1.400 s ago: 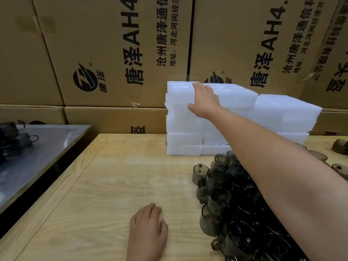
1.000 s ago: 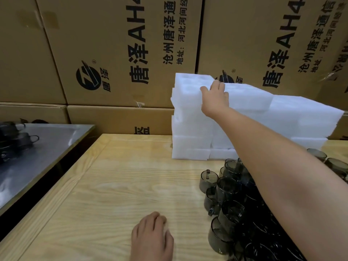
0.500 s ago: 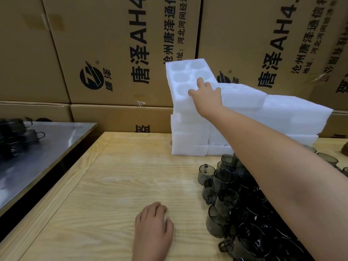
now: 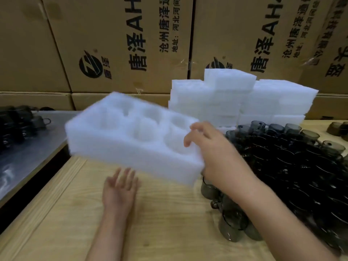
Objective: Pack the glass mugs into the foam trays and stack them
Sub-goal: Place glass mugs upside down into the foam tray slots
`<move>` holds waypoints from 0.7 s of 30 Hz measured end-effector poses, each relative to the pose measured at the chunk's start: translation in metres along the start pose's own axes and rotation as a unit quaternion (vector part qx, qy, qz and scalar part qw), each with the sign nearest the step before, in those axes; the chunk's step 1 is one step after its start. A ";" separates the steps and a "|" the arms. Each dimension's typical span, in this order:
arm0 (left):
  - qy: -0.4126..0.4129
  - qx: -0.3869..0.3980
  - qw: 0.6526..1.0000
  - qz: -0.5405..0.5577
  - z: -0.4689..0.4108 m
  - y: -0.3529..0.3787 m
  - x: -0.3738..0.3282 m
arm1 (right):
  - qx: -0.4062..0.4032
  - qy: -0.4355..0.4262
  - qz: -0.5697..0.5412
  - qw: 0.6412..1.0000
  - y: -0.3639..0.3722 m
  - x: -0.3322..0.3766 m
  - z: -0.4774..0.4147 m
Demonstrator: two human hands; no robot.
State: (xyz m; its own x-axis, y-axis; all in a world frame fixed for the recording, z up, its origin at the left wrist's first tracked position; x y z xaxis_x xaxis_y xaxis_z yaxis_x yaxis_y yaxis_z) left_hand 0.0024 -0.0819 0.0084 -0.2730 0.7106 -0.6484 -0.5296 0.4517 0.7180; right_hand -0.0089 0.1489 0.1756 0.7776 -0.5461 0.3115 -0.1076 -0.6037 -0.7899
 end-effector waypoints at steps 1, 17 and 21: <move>-0.016 0.015 0.999 0.036 -0.002 -0.014 -0.013 | 0.025 0.011 0.003 1.000 0.007 0.002 0.018; 0.045 0.067 0.974 -0.211 0.016 -0.037 -0.053 | 0.272 0.043 0.081 0.958 0.073 -0.017 0.088; 0.082 0.050 0.953 -0.288 0.013 -0.031 -0.048 | 0.302 0.053 0.070 0.949 0.068 -0.016 0.083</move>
State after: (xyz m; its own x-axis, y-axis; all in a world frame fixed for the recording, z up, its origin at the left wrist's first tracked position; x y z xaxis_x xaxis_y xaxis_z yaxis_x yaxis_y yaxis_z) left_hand 0.0422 -0.1234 0.0207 -0.0872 0.2396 -0.9669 -0.5535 0.7954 0.2471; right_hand 0.0229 0.1647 0.0732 0.7117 -0.6710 0.2078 0.1948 -0.0956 -0.9762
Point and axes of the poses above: each hand's wrist, its own z-axis away from the middle knuckle, its own y-axis out of the palm, x = y × z, the point moved 2 cm from there along -z, towards the middle knuckle, and after that the axes turned 5 degrees about -z, right-handed, at the moved point
